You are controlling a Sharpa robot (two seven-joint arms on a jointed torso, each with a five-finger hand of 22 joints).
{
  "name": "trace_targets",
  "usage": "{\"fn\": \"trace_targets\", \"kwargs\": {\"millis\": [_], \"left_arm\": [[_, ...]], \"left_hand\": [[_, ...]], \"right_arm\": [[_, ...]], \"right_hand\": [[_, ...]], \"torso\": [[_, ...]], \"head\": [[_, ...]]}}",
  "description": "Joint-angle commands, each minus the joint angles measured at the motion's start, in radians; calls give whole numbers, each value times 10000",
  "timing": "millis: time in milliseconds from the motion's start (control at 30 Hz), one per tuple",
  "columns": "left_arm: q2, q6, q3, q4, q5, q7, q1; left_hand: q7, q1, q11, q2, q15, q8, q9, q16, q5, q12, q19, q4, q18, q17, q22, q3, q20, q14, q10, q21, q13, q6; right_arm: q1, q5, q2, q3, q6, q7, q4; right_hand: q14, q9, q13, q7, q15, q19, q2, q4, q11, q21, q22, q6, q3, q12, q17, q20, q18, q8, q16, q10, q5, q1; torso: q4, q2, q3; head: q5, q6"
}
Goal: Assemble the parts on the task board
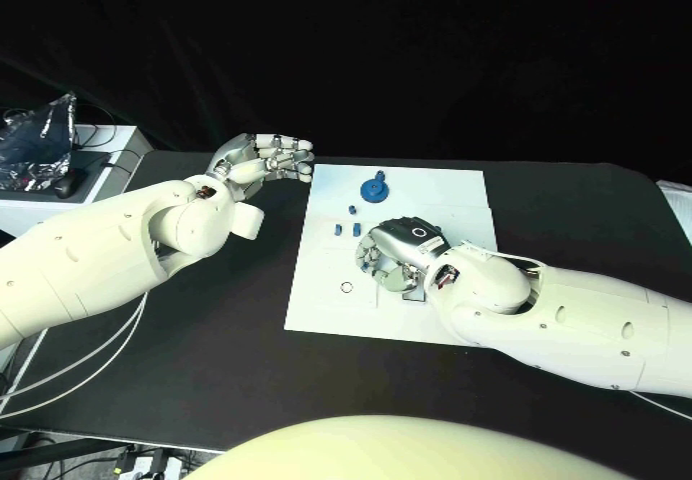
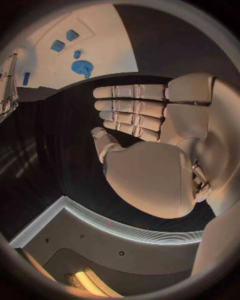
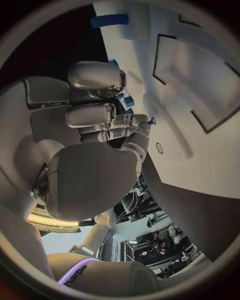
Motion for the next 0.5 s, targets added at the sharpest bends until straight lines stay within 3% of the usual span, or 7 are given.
{"fn": "trace_targets", "kwargs": {"millis": [33, 500], "left_arm": [[20, 151, 8, 19, 8, 62, -2], [38, 160, 8, 1, 8, 60, -2]], "left_hand": [[52, 70, 34, 17, 20, 2, -9, -35, -1, -48, 9, -2, 18, 8, -9, -36, 73, 24, -49, -69, -9, -15], [51, 72, 39, 15, 23, -1, -14, -60, -1, -61, 12, -3, 18, 22, -14, -45, 75, 26, -68, -81, -11, -17]], "right_arm": [[-33, -196, -41, -23, 34, -35, 44], [-33, -273, -183, -19, -43, -102, 201]], "right_hand": [[481, 5, 9, 54, -72, 302, 48, -10, -66, 50, 1056, 14, 45, -27, 9, -66, -8, 42, 36, 70, 21, -69], [483, 24, 17, 51, -74, 306, 42, -32, -69, 70, 1068, 18, 59, -34, 19, -68, -12, 56, 42, 85, 19, -81]], "torso": [[2, 3, -2], [-7, -5, -4]], "head": [[-7, 4], [-4, -1]]}}
